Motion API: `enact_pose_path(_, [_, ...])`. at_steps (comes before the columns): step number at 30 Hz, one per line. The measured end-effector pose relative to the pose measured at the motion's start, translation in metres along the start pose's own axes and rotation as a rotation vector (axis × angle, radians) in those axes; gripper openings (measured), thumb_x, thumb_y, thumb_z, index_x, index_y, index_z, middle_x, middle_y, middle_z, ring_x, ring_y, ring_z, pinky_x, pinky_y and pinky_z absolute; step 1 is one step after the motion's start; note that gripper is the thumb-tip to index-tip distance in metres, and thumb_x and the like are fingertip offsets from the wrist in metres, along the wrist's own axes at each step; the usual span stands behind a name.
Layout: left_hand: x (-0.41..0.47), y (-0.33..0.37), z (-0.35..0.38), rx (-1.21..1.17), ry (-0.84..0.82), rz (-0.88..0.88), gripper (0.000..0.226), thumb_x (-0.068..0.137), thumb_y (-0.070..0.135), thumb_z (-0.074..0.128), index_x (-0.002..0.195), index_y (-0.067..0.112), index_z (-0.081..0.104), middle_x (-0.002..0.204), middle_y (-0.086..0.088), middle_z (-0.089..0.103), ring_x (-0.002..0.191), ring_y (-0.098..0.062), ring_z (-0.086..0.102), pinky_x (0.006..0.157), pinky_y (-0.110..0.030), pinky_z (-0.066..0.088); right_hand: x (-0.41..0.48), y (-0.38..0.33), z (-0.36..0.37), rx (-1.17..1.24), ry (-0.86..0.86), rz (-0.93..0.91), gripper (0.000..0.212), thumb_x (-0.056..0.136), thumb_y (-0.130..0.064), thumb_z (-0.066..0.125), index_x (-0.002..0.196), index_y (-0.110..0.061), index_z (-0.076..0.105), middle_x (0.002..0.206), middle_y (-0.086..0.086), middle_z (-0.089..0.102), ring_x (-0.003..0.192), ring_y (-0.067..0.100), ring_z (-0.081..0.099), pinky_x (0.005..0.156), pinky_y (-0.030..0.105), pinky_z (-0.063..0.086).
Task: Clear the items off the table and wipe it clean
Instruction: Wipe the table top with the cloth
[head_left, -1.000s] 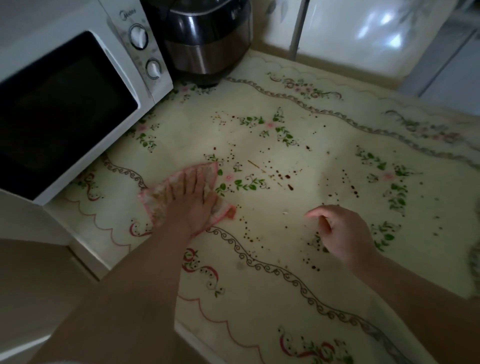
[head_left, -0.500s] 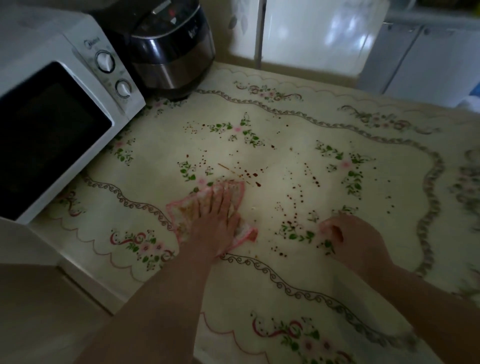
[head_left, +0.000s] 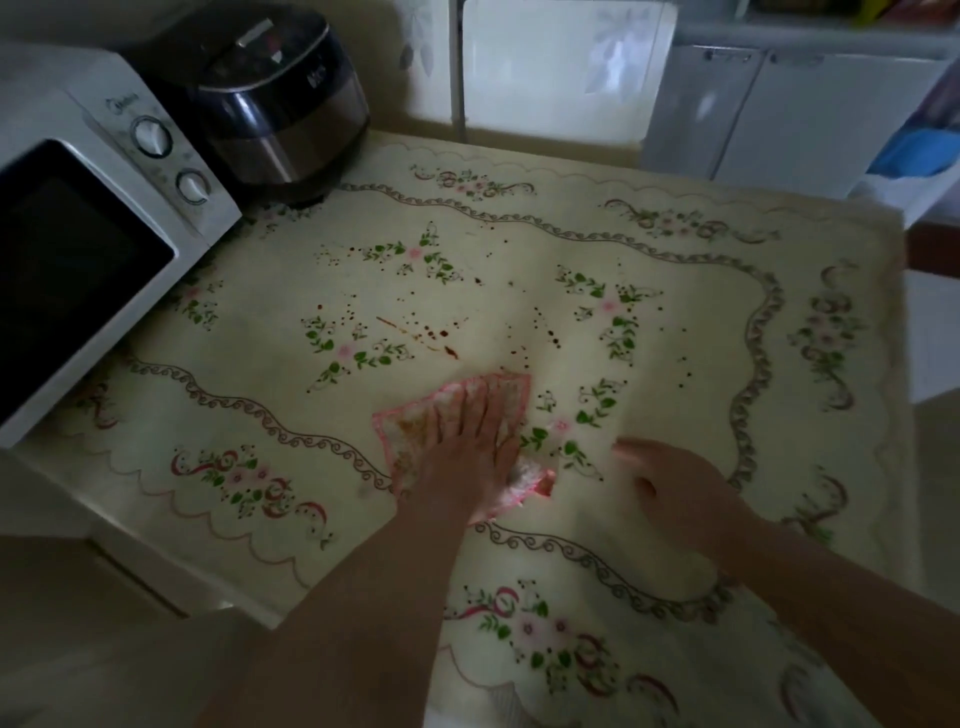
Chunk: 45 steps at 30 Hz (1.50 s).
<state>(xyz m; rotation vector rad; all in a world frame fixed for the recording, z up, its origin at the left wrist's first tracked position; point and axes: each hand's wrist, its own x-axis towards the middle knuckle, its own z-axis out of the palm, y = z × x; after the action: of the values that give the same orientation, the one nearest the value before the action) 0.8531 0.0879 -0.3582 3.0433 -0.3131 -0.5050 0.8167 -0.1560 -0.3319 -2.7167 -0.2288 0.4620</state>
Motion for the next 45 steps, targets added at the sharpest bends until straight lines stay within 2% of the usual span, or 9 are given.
enact_pose_path(15, [-0.050,0.132,0.030,-0.074,-0.040,0.184,0.090,0.067,0.059,-0.029,0.149,0.023,-0.017,0.157,0.003,-0.023,0.143,-0.023,-0.029,0.110,-0.040,-0.026,-0.089,0.043,-0.026,0.119,0.141,0.131,0.043,0.094,-0.007,0.045,0.134,-0.018,0.051,0.140,0.001,0.050,0.130,0.018,0.044,0.107,0.023,0.027])
enact_pose_path(22, [-0.067,0.130,-0.012,-1.268,-0.034,-0.070,0.047,0.103,0.034,0.039,0.149,0.024,0.032,0.141,-0.013,0.049,0.127,-0.027,0.049,0.110,-0.040,0.039,-0.101,0.047,-0.031,0.042,0.071,0.118,0.046,0.095,-0.010,0.041,0.140,-0.018,0.044,0.142,0.001,0.047,0.130,0.018,0.044,0.105,0.026,0.032])
enact_pose_path(26, [-0.088,0.090,-0.011,-0.946,0.303,-0.204,0.043,0.100,0.038,0.041,0.142,0.034,0.040,0.102,-0.012,0.066,0.071,-0.014,0.058,0.058,-0.019,0.051,-0.099,0.047,-0.026,0.006,0.023,0.103,0.049,0.094,-0.013,0.040,0.142,-0.020,0.039,0.148,-0.001,0.040,0.136,0.015,0.036,0.111,0.028,0.027])
enact_pose_path(28, [-0.096,0.067,-0.005,-0.467,0.304,-0.291,0.053,0.095,0.038,0.043,0.146,0.028,0.031,0.137,-0.012,0.050,0.112,-0.022,0.057,0.091,-0.035,0.053,-0.097,0.045,-0.021,-0.022,-0.011,0.115,0.048,0.095,-0.015,0.039,0.142,-0.020,0.039,0.148,-0.002,0.040,0.136,0.015,0.036,0.110,0.029,0.029])
enact_pose_path(30, [-0.098,0.054,0.006,-0.134,0.183,-0.307,0.070,0.095,0.048,0.040,0.153,0.021,0.010,0.160,-0.011,0.008,0.147,-0.031,0.012,0.119,-0.044,0.015,-0.095,0.045,-0.015,-0.051,-0.068,0.128,0.041,0.094,-0.017,0.041,0.135,-0.016,0.046,0.138,0.001,0.049,0.129,0.019,0.045,0.103,0.029,0.035])
enact_pose_path(33, [-0.099,0.058,0.028,0.121,0.078,-0.090,0.072,0.096,0.052,0.005,0.153,0.009,-0.002,0.159,-0.021,-0.005,0.147,-0.038,-0.005,0.118,-0.056,0.010,-0.095,0.045,-0.010,-0.129,-0.106,0.108,0.030,0.091,-0.018,0.045,0.119,-0.017,0.054,0.120,0.000,0.057,0.113,0.020,0.055,0.090,0.029,0.041])
enact_pose_path(38, [-0.093,0.070,0.048,0.015,0.006,-0.227,0.067,0.102,0.042,0.021,0.153,0.006,-0.005,0.160,-0.019,-0.010,0.147,-0.036,-0.008,0.116,-0.056,-0.004,-0.093,0.046,-0.017,-0.174,-0.091,0.098,0.014,0.091,-0.014,0.040,0.098,-0.016,0.052,0.099,0.002,0.053,0.098,0.019,0.052,0.080,0.026,0.039])
enact_pose_path(42, [-0.093,0.037,0.055,0.033,-0.043,-0.290,0.077,0.091,0.054,-0.003,0.153,0.008,-0.007,0.159,-0.020,-0.014,0.146,-0.038,-0.013,0.117,-0.059,-0.004,-0.091,0.038,-0.019,-0.110,0.006,0.114,0.038,0.095,-0.019,0.041,0.131,-0.018,0.051,0.128,0.001,0.056,0.120,0.019,0.051,0.099,0.032,0.042])
enact_pose_path(45, [-0.092,0.009,0.056,0.001,-0.083,-0.342,0.073,0.097,0.052,0.008,0.151,0.009,-0.013,0.157,-0.019,-0.022,0.144,-0.038,-0.022,0.116,-0.059,-0.005,-0.080,0.026,-0.017,-0.051,0.050,0.072,0.041,0.093,-0.018,0.043,0.133,-0.022,0.051,0.129,-0.001,0.056,0.119,0.017,0.052,0.100,0.032,0.042])
